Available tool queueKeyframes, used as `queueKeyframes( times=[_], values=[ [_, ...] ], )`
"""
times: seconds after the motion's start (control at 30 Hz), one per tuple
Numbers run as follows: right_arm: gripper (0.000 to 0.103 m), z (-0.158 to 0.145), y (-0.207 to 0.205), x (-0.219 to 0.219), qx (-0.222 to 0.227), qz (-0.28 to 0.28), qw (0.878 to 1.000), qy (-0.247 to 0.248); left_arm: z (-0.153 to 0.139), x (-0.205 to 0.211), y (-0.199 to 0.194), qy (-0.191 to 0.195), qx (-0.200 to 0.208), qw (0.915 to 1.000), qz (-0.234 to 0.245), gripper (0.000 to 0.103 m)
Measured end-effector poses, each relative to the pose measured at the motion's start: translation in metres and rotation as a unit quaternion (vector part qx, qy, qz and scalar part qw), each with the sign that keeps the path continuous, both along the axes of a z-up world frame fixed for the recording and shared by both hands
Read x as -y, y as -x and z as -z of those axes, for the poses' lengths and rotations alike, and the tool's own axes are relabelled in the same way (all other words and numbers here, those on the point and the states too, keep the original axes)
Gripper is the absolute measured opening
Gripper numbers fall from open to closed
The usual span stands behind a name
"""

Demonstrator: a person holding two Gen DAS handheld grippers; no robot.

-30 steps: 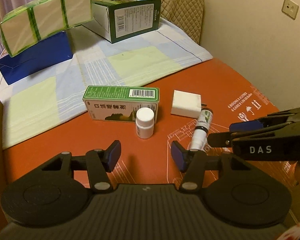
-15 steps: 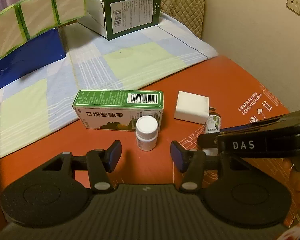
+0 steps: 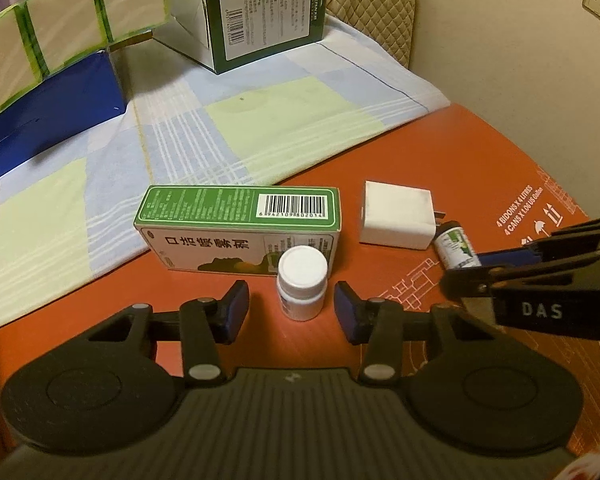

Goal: Organize rigid objects
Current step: 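Grasp the small brown bottle with the right tool while the left tool grasps the white pill bottle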

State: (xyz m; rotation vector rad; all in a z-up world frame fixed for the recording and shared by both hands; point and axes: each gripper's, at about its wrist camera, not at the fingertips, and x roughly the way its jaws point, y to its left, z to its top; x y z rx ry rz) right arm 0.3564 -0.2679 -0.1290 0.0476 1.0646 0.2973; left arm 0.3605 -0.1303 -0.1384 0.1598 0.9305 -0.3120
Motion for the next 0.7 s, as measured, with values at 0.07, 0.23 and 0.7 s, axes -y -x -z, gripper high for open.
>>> queueKeyframes(
  times=[0.07, 0.23, 0.7],
  values=[
    [0.022, 0.000, 0.000, 0.004, 0.003, -0.002, 1.000, 0.002, 0.000, 0.000, 0.000, 0.000, 0.000, 1.0000, 0.001, 0.036],
    [0.022, 0.000, 0.000, 0.009, 0.005, 0.000, 1.000, -0.009, 0.004, 0.000, -0.003, 0.007, -0.002, 1.0000, 0.001, 0.022],
    [0.023, 0.000, 0.002, 0.008, 0.014, -0.005, 1.000, -0.009, 0.002, -0.020, 0.013, -0.005, -0.002, 0.9994, -0.034, 0.022]
  ],
)
